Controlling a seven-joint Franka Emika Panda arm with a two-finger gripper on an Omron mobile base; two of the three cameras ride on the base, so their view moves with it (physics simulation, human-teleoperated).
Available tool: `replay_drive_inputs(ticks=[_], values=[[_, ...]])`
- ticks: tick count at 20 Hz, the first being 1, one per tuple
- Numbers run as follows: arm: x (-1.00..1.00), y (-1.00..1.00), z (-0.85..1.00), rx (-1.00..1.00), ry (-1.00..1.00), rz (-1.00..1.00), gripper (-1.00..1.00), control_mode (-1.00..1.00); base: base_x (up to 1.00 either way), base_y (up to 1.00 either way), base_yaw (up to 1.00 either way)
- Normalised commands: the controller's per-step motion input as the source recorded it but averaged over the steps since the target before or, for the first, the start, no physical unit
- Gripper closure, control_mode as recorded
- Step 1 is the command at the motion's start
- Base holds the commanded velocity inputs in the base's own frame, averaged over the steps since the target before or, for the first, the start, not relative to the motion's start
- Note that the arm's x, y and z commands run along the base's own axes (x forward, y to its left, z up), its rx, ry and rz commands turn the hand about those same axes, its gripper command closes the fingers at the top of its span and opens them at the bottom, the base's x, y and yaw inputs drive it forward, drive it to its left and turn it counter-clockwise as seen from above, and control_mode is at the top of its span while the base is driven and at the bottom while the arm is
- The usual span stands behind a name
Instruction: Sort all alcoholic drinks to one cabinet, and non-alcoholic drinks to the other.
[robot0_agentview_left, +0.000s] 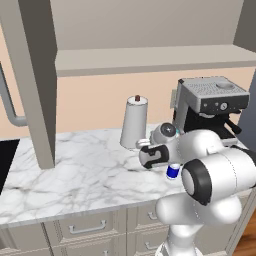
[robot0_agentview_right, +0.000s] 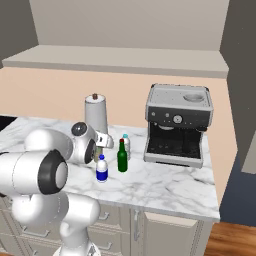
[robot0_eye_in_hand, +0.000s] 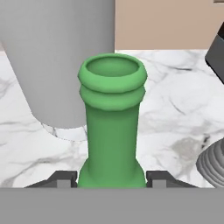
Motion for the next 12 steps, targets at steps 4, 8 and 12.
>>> replay_drive_inputs(ticks=[4,8,12], values=[[-0.02,-0.07,0.29,0.0,0.08,-0.02,1.0,-1.0,0.0,0.0,0.0],[0.0,-0.08,0.4,0.0,0.09,-0.02,1.0,-1.0,0.0,0.0,0.0],[0.0,-0.01,0.4,0.0,0.09,-0.02,1.0,-1.0,0.0,0.0,0.0]])
